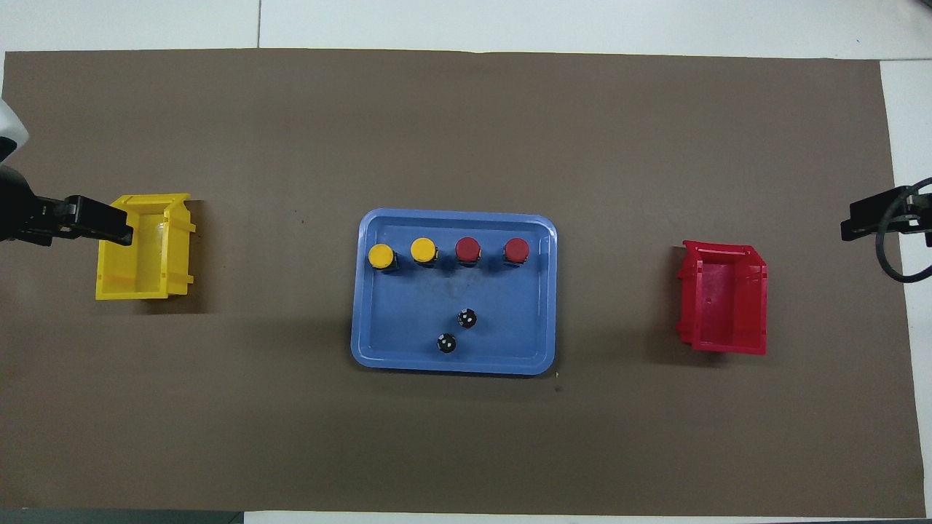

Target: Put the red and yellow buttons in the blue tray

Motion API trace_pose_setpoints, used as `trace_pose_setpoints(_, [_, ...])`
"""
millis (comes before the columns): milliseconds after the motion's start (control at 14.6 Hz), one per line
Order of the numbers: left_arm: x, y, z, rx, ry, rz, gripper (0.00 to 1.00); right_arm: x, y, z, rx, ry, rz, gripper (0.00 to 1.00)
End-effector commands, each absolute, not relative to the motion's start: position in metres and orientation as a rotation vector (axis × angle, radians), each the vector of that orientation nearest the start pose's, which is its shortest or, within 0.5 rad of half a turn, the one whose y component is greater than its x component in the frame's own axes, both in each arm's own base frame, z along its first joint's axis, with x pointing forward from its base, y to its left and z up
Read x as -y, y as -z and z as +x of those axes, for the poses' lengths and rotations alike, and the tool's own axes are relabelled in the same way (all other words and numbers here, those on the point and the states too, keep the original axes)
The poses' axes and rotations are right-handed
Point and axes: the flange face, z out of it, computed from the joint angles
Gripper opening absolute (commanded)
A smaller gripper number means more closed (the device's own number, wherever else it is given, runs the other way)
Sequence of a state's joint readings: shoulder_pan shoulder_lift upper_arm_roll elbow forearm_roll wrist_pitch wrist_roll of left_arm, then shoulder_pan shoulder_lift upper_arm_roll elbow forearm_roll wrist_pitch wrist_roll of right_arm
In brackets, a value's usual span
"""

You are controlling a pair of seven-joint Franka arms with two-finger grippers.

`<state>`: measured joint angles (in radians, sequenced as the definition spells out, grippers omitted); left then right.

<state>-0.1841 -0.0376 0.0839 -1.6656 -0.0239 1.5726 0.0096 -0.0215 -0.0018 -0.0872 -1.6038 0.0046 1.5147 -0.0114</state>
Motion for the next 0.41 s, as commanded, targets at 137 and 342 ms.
trace_pose_setpoints(137, [0.046, -0.613, 0.53, -0.304, -0.075, -3.134, 1.0, 0.061, -0.607, 0.539, -0.115, -0.106, -3.137, 1.0])
trace_pose_setpoints(342, [0.038, -0.619, 0.528, -0.302, -0.06, -3.134, 1.0, 0.063, -0.607, 0.538, -0.12, -0.106, -3.137, 1.0])
